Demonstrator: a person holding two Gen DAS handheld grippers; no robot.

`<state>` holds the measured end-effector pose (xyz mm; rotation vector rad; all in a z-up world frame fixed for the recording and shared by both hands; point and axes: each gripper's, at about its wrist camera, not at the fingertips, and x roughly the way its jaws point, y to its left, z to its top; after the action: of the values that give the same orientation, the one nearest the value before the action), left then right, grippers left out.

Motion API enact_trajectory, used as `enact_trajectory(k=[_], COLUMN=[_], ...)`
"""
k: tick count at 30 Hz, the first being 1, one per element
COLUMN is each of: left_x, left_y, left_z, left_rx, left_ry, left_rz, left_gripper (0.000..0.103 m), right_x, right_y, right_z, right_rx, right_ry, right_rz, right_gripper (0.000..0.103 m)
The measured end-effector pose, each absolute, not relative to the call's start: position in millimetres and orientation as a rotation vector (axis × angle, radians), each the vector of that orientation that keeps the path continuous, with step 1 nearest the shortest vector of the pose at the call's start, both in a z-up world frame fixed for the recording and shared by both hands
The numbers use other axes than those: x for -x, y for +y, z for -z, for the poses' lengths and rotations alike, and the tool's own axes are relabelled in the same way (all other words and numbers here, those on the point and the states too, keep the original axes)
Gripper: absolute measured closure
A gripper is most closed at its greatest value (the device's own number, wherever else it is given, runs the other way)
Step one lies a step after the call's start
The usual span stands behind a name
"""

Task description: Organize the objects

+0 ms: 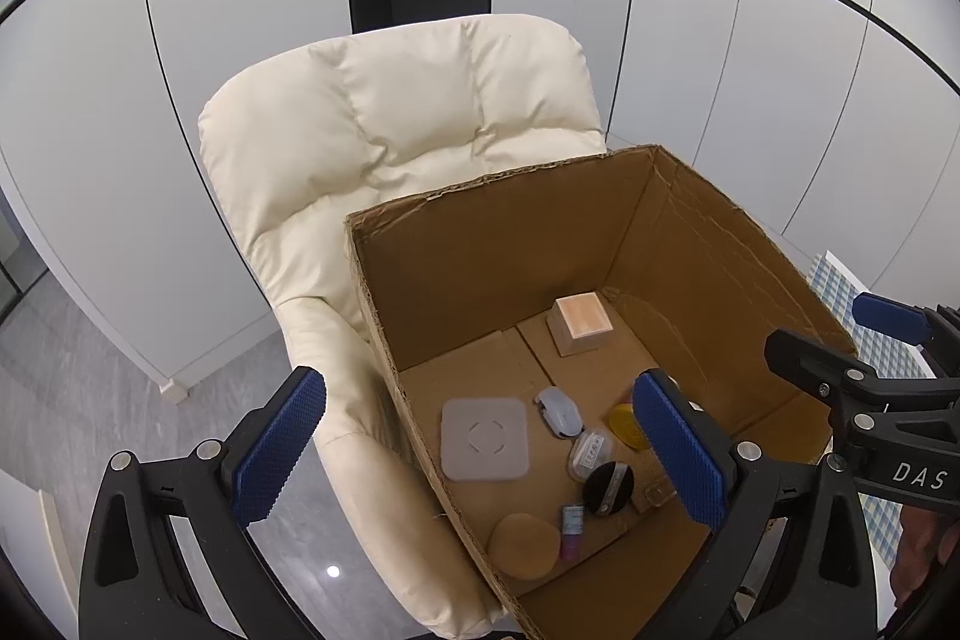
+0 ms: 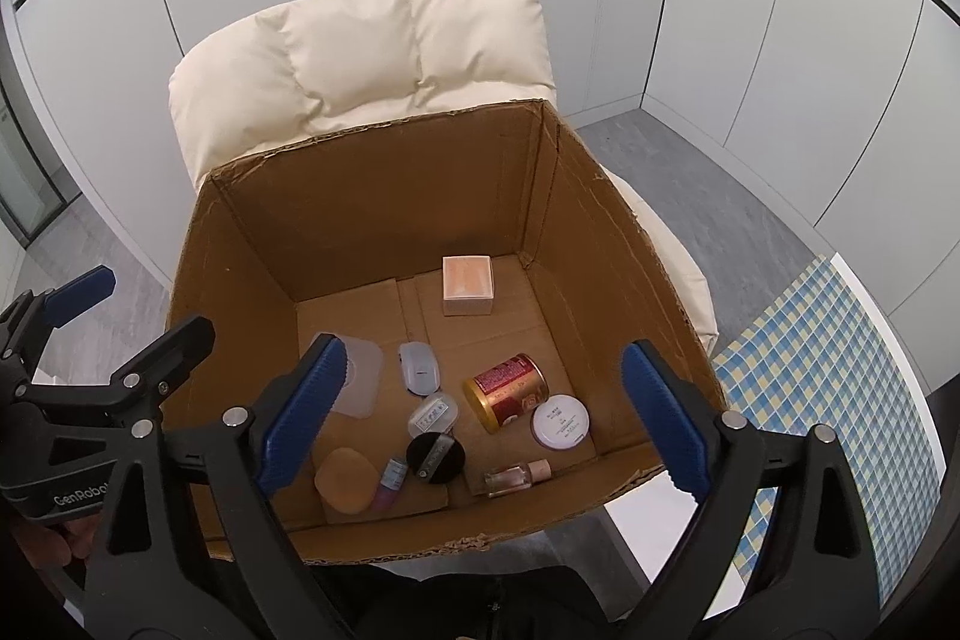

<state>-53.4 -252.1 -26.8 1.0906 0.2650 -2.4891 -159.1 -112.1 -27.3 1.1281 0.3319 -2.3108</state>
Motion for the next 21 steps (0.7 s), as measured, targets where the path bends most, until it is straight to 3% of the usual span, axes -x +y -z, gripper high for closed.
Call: enact_trajectory(k=[21], left_x=[58.7], left_y=[-251.4], left_z=[28.2], left_rx=[-1.095], left_ry=[0.274], left_rz=[2.496], left_gripper=[0.001], right_x=[162.6], right_y=[-105.0], right_z=[28.4], right_rx=[-1.133], right_ry=[0.316], right_rz=[2.333], right_gripper=[0.001])
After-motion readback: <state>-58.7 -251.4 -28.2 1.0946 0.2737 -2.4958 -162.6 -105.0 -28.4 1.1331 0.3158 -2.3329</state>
